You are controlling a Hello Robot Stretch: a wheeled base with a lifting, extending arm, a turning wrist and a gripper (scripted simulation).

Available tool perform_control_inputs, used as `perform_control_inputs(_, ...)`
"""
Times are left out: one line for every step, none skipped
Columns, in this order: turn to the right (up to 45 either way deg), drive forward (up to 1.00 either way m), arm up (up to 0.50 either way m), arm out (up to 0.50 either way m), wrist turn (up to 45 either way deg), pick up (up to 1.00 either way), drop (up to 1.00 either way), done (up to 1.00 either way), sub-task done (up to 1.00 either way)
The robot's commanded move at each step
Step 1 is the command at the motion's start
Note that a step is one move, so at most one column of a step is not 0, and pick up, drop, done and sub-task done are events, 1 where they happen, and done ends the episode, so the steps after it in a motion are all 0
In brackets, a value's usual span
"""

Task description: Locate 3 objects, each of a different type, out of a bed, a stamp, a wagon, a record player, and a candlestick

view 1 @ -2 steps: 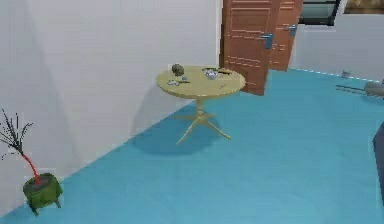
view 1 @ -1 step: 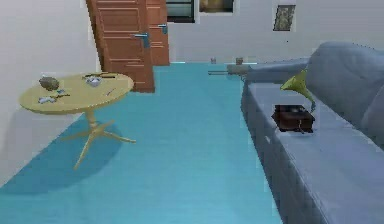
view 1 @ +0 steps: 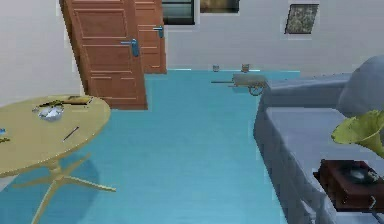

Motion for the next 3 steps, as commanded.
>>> perform_control_inputs(45.0, 0.00, 0.00, 0.00, 0.0, 0.00, 0.00, 0.00, 0.00)
perform_control_inputs(0.0, 0.00, 0.00, 0.00, 0.0, 0.00, 0.00, 0.00, 1.00)
perform_control_inputs(-45.0, 0.00, 0.00, 0.00, 0.0, 0.00, 0.00, 0.00, 0.00)
